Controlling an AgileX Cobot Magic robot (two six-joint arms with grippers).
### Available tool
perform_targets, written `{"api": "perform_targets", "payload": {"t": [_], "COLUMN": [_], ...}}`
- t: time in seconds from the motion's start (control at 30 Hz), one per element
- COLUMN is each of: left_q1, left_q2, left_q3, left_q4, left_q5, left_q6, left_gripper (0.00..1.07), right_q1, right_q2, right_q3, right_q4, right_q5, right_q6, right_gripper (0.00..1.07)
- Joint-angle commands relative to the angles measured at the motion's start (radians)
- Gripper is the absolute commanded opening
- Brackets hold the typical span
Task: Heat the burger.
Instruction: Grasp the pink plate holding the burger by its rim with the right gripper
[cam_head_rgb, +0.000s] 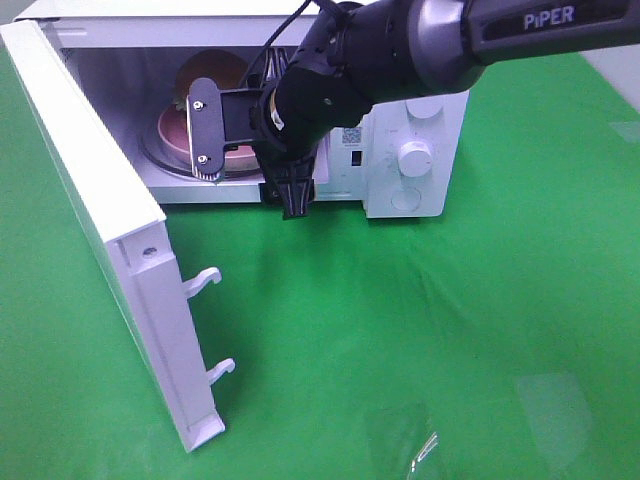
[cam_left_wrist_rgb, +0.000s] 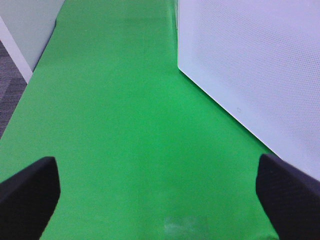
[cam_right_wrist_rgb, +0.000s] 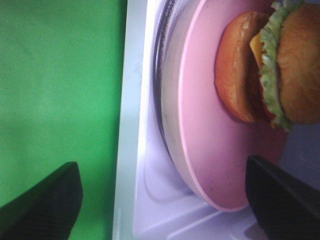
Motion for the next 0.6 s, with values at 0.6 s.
{"api": "perform_targets", "payload": {"t": [0.6], "left_q1": [0.002], "left_q2": [-0.018], "left_q3": [0.002], "left_q4": [-0.007], "left_q5": [-0.014], "left_q6": [-0.003], "left_gripper": [1.0], "right_q1": [-0.001], "right_q2": [0.177], "right_q3": [-0.181], "right_q4": [0.101], "right_q5": [-0.002], "right_q6": [-0.023], "right_gripper": [0.81]}}
